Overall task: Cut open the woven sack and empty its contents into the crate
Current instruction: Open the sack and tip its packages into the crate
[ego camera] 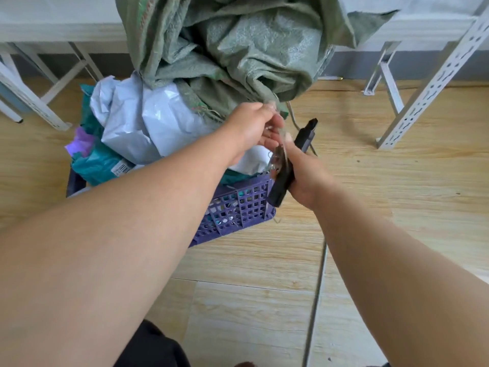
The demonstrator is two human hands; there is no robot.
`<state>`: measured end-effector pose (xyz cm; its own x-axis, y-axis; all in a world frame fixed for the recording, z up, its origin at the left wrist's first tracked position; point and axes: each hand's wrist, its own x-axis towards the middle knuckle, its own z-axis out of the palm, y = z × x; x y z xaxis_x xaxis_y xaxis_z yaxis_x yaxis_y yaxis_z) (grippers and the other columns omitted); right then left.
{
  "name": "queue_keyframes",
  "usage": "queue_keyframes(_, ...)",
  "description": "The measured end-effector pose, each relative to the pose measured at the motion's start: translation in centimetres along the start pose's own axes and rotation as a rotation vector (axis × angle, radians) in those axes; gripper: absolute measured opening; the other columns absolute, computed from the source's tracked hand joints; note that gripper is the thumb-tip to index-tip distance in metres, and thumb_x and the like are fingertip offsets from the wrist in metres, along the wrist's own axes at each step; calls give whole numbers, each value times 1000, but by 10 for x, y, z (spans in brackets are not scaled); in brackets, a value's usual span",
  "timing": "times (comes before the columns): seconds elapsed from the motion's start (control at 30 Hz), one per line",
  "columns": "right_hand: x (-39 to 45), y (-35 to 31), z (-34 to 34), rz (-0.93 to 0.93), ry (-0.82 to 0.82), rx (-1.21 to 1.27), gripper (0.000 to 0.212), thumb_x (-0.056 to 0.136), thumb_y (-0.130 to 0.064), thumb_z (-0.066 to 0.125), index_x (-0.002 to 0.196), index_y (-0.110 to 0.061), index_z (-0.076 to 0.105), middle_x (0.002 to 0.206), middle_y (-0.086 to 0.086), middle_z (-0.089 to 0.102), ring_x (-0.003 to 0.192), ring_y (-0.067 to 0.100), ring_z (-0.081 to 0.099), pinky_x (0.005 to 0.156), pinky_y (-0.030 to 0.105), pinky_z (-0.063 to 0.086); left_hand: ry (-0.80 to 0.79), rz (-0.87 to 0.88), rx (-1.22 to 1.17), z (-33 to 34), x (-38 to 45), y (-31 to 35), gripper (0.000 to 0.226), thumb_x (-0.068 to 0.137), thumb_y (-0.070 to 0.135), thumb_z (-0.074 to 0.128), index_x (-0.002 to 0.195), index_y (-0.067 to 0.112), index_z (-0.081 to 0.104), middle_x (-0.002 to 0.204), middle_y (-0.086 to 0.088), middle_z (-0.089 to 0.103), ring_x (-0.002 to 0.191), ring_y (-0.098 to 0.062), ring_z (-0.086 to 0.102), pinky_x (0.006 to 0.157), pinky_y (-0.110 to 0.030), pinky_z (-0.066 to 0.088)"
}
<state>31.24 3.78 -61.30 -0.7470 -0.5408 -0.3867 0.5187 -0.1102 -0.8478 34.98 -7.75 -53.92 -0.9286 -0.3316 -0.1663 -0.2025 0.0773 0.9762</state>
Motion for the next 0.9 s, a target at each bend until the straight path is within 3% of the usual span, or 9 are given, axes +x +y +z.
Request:
queue_keyframes(0.07, 1, 6, 2, -17, -35, -62, 29, 92, -39, 62, 97, -12, 68, 83, 4, 70, 55, 12, 55, 59, 29, 49, 44, -6, -21, -7, 0, -1, 34, 105, 21, 34, 81, 6, 53, 75, -7, 54, 59, -17, 55, 58, -26, 50)
queue_keyframes(0.2, 1, 8, -1, -68, 78, 30, 23, 95, -26, 60, 76, -13, 58, 50, -4, 54, 44, 10, 47, 56, 24, 42, 26, -19, 61, -15, -5, -21, 33, 104, 31, 34, 98, 11, 60, 100, -7, 62, 86, -17, 61, 76, -27, 51)
queue_keyframes(0.27, 2, 7, -3, -49, 176, 130, 24, 96, -23, 58, 73, -14, 54, 44, -6, 44, 39, 9, 41, 52, 23, 39, 10, 17, 424, -17, -7, -38, 33, 98, 40, 46, 122, 19, 55, 127, -4, 56, 116, -18, 53, 91, -29, 41)
queue_keyframes(0.37, 3, -1, -5, -74, 297, 161, 29, 95, -21, 56, 67, -16, 50, 41, -8, 38, 37, 9, 35, 52, 24, 34, -57, 115, 1114, -22, -15, -67, 83, 81, 23, 73, 148, 22, 24, 151, -5, 27, 137, -24, 31, 108, -36, 34)
queue_keyframes(0.5, 4, -22, -2, -152, 431, 187, 26, 91, -20, 58, 66, -15, 51, 40, -9, 40, 36, 9, 35, 49, 24, 35, 55, 192, 1463, -34, -26, -89, 108, 68, -17, 59, 148, 31, 5, 147, -17, 25, 102, -29, 57, 69, -33, 52)
queue_keyframes(0.6, 1, -24, 4, -193, 490, 149, 25, 88, -21, 58, 65, -16, 50, 40, -9, 40, 35, 10, 35, 44, 20, 35, 72, 279, 1495, -47, -25, -92, 105, 76, -13, 58, 145, 32, -8, 148, -19, 24, 62, -19, 56, 45, -30, 45)
queue_keyframes(0.7, -3, -31, 5, -232, 511, 120, 25, 88, -20, 56, 65, -16, 47, 41, -9, 39, 37, 10, 34, 44, 20, 34, 48, 465, 1406, -64, -29, -93, 92, 85, 1, 60, 141, 33, -6, 156, -11, 13, 58, -17, 57, 43, -32, 48)
queue_keyframes(0.77, -5, -39, 5, -282, 514, 120, 23, 88, -18, 54, 67, -16, 46, 42, -10, 39, 39, 10, 34, 44, 20, 34, 89, 539, 1324, -74, -35, -103, 83, 83, 9, 67, 141, 29, 10, 156, -10, 17, 79, -18, 61, 55, -29, 52)
queue_keyframes(0.9, -7, -51, 7, -318, 561, 163, 21, 88, -19, 54, 68, -16, 46, 44, -9, 40, 41, 11, 35, 47, 20, 34, 195, 266, 1472, -77, -31, -117, 71, 86, 16, 64, 146, 31, 29, 156, 0, 24, 134, -26, 34, 103, -52, 37)
